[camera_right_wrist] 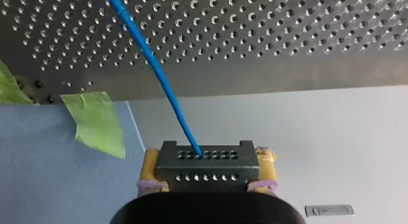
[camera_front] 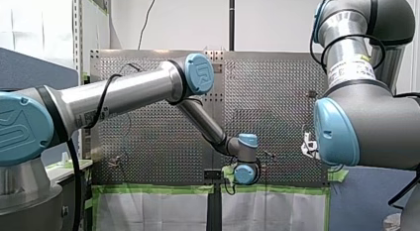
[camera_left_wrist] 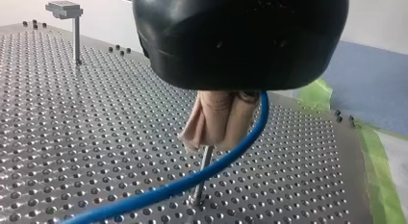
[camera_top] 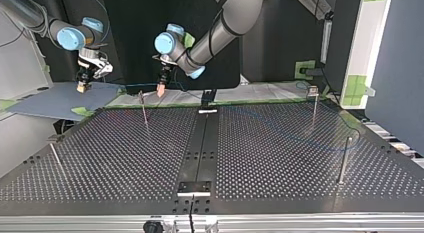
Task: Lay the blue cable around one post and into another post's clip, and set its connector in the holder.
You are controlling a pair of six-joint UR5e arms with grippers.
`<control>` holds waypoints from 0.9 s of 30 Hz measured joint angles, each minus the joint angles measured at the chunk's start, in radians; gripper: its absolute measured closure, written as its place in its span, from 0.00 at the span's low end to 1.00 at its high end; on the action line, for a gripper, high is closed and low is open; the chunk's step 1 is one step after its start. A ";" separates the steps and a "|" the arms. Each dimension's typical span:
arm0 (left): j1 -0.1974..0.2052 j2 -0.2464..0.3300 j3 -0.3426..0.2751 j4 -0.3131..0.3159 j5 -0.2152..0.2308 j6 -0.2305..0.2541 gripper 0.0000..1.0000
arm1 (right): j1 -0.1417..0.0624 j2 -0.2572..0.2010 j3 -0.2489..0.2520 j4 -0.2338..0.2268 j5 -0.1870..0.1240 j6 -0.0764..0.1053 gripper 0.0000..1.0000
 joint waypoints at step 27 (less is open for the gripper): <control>0.036 0.000 -0.002 0.005 0.011 0.005 0.97 | 0.007 0.071 -0.040 -0.028 -0.066 -0.008 1.00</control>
